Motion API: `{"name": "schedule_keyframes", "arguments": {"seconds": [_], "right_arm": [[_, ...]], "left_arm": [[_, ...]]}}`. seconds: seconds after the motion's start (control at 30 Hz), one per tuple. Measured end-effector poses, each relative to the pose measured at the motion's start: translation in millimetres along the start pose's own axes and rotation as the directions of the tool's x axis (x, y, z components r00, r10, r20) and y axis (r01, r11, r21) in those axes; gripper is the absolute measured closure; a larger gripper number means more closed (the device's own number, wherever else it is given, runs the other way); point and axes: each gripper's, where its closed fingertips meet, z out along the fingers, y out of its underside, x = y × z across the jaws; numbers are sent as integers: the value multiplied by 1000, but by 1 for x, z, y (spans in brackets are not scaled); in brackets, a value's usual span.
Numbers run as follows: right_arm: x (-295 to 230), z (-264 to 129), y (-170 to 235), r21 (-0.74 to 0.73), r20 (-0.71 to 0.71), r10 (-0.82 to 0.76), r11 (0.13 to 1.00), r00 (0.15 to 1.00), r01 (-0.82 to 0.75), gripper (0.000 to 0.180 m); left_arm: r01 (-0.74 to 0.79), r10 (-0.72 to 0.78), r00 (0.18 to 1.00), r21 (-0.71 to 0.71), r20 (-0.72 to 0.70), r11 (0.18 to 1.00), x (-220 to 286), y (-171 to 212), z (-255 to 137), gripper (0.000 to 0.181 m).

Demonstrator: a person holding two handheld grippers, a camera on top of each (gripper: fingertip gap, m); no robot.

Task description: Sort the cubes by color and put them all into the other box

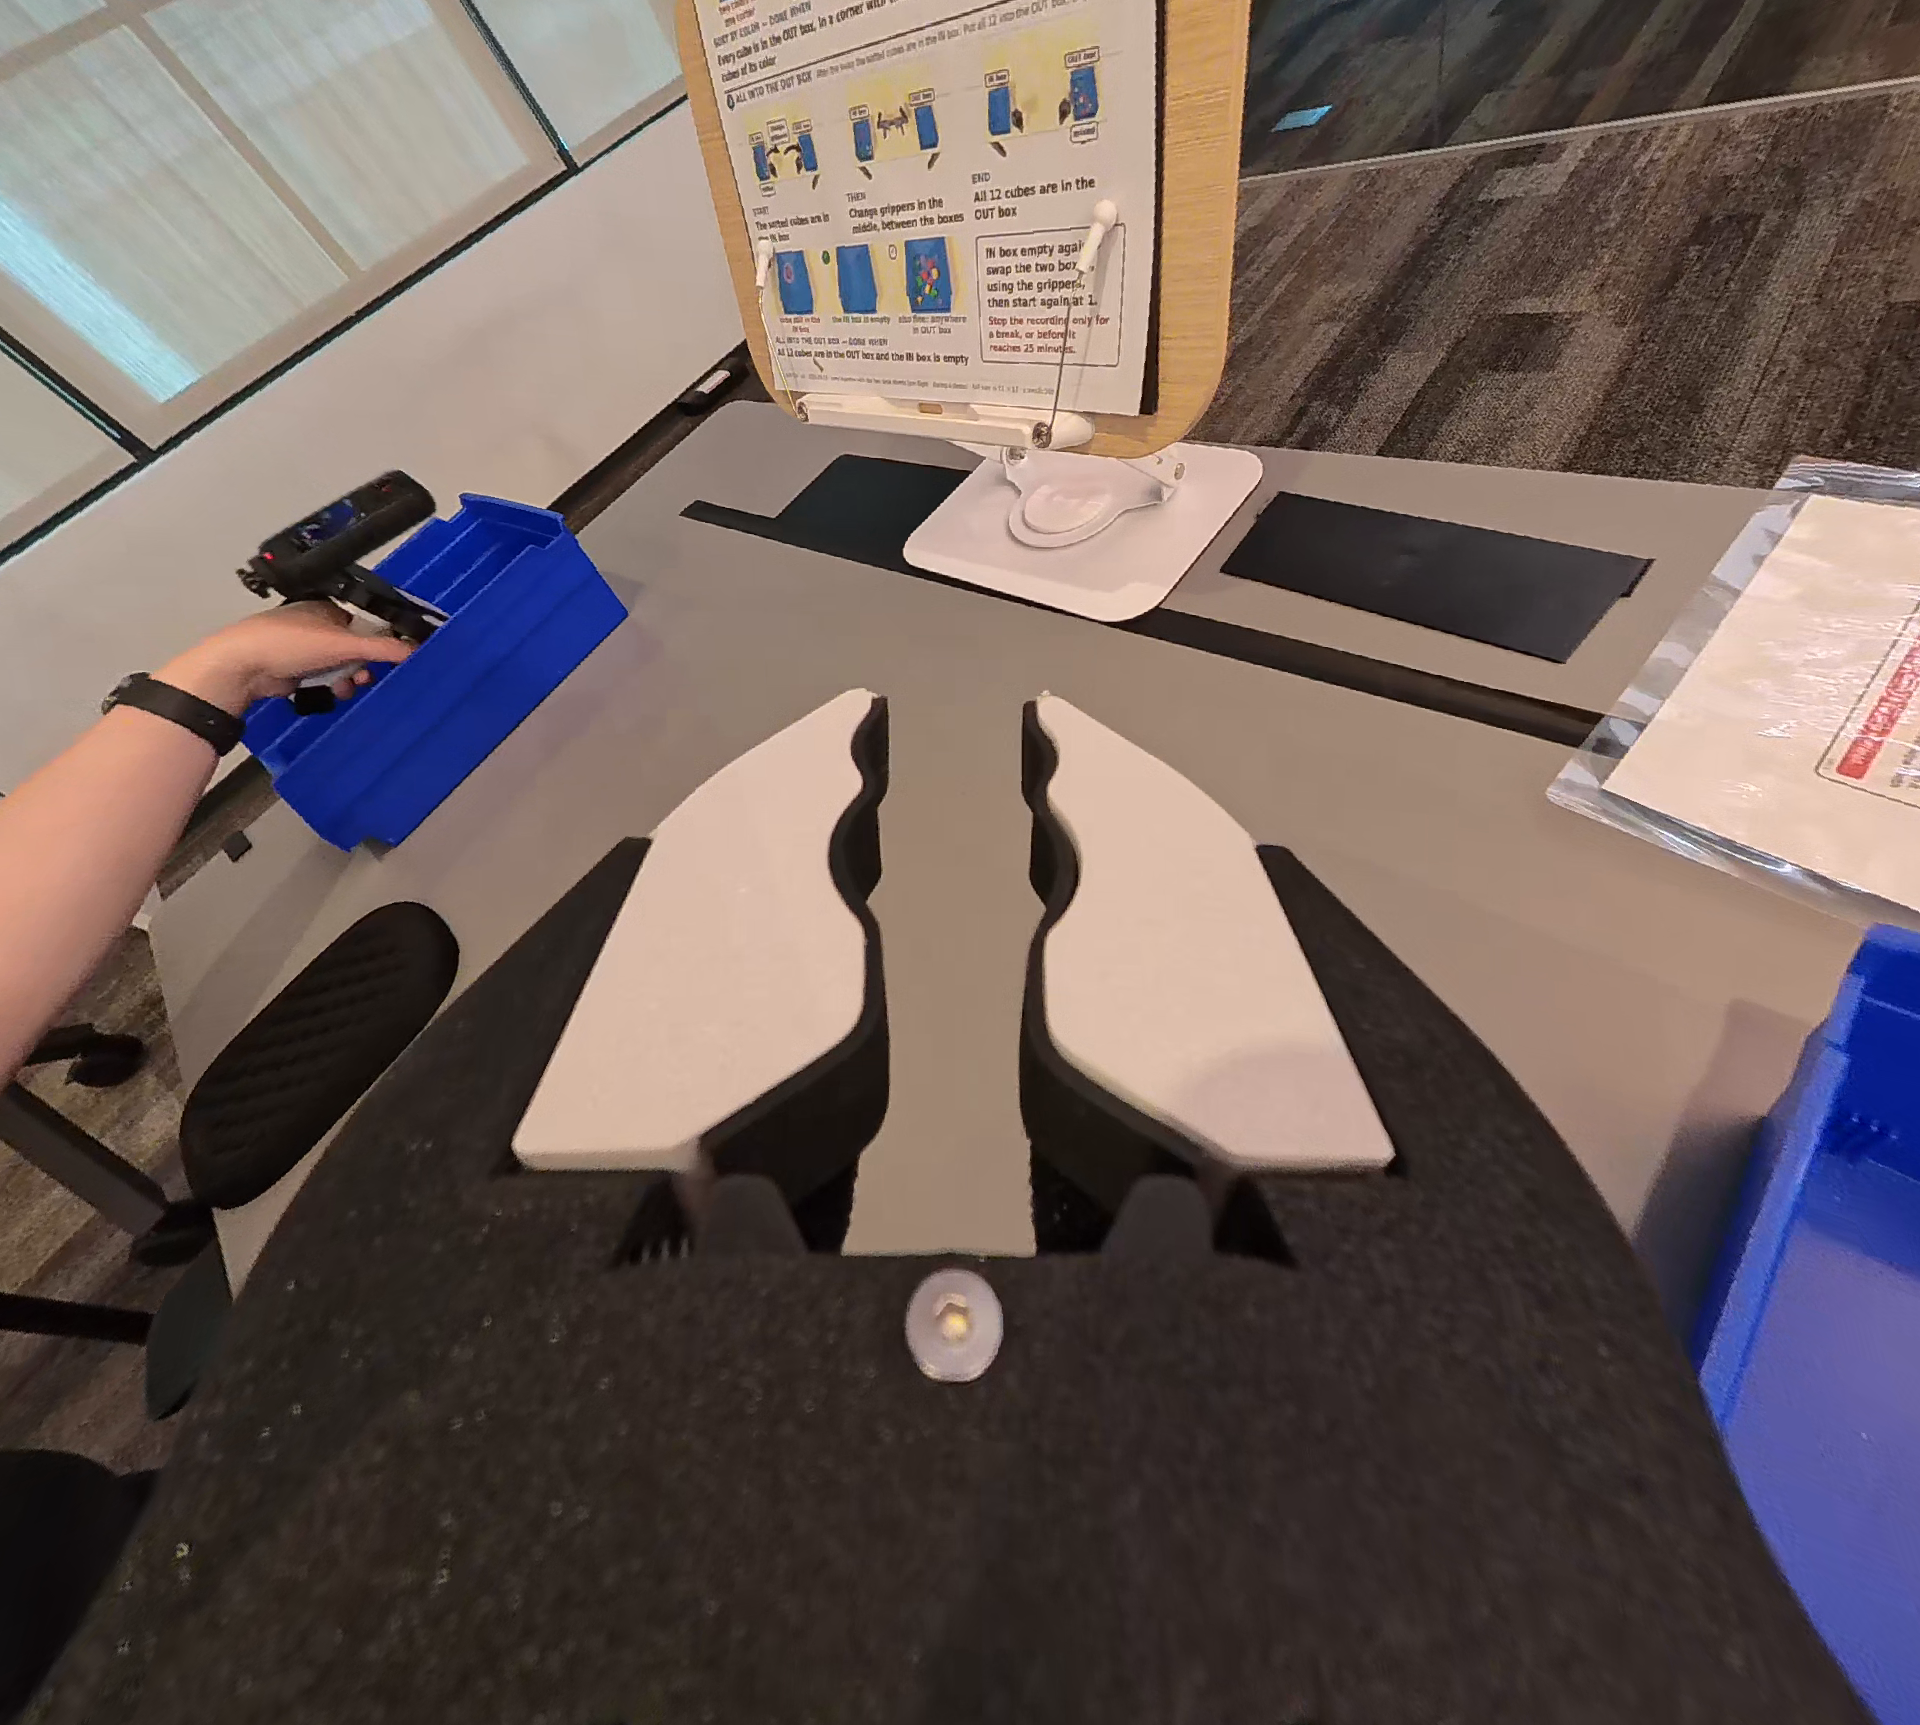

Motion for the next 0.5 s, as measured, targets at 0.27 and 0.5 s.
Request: {"name": "schedule_keyframes", "arguments": {"seconds": [0.27,0.5], "right_arm": [[6,-7,-5,18,-11,8,1000,1000,-8,156],[-22,16,-4,-22,55,-44,999,998,45,156]], "left_arm": [[-10,6,1000,166,20,986,-11,-21,-25,154],[-274,245,960,654,138,705,57,-80,-172,154]]}}
